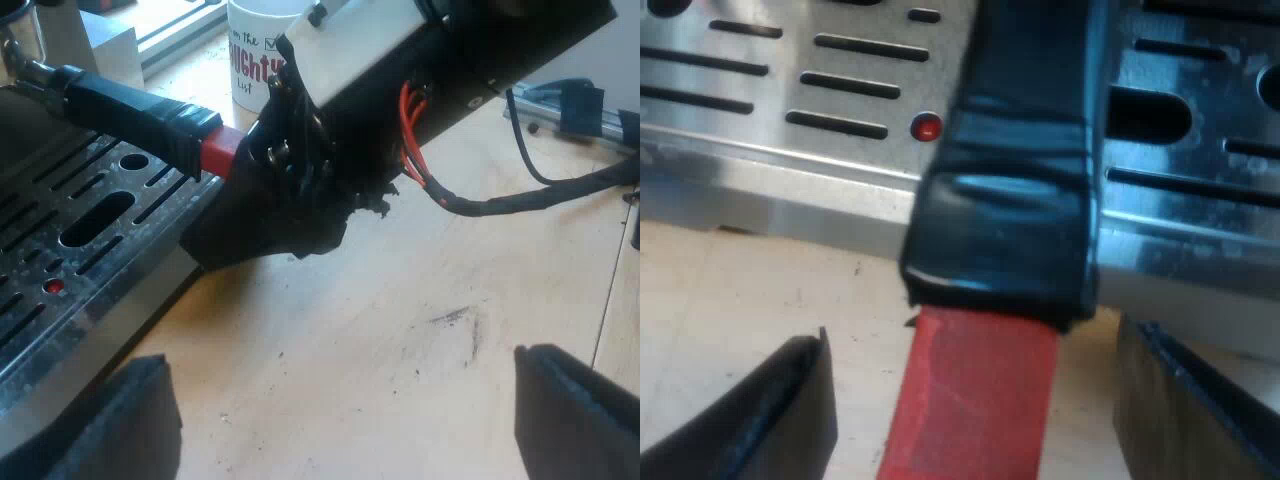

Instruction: Grind coffee beans and then tamp

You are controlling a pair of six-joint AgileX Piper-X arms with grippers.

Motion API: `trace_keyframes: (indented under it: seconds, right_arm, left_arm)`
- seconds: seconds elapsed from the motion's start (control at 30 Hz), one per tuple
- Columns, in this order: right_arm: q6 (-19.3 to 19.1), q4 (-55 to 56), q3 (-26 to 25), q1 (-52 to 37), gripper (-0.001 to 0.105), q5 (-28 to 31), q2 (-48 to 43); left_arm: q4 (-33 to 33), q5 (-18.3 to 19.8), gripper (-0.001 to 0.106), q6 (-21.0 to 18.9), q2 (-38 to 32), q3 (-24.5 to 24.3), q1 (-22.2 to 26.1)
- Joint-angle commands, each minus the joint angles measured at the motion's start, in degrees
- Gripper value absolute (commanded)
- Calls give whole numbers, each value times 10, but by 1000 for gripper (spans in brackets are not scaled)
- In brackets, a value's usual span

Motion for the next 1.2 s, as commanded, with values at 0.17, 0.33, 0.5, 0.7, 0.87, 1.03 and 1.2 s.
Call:
trace_keyframes:
  seconds: [0.17, 0.33, 0.5, 0.7, 0.87, 1.03, 1.2]
  right_arm:
    - [-29, -2, -4, -4, 59, 9, 0]
    - [-29, -2, -4, -4, 35, 17, 0]
    - [-29, -2, -4, -4, 13, 17, 0]
    - [-14, -2, -4, -2, 0, 17, -3]
    - [-7, 0, -4, 22, 0, 39, -11]
    - [26, 5, -1, 45, 0, 71, -23]
    - [36, 13, 8, 72, 0, 101, -35]
  left_arm:
    - [-2, -5, 72, 3, -4, -1, -3]
    - [-2, -5, 72, 3, -4, -1, -3]
    - [-2, -5, 72, 3, -4, -1, -3]
    - [-1, -5, 72, 3, -4, -1, -3]
    - [-1, -5, 72, 3, -4, -1, -3]
    - [-1, -5, 72, 3, -4, -1, -3]
    - [-1, -5, 72, 3, -4, -1, -3]
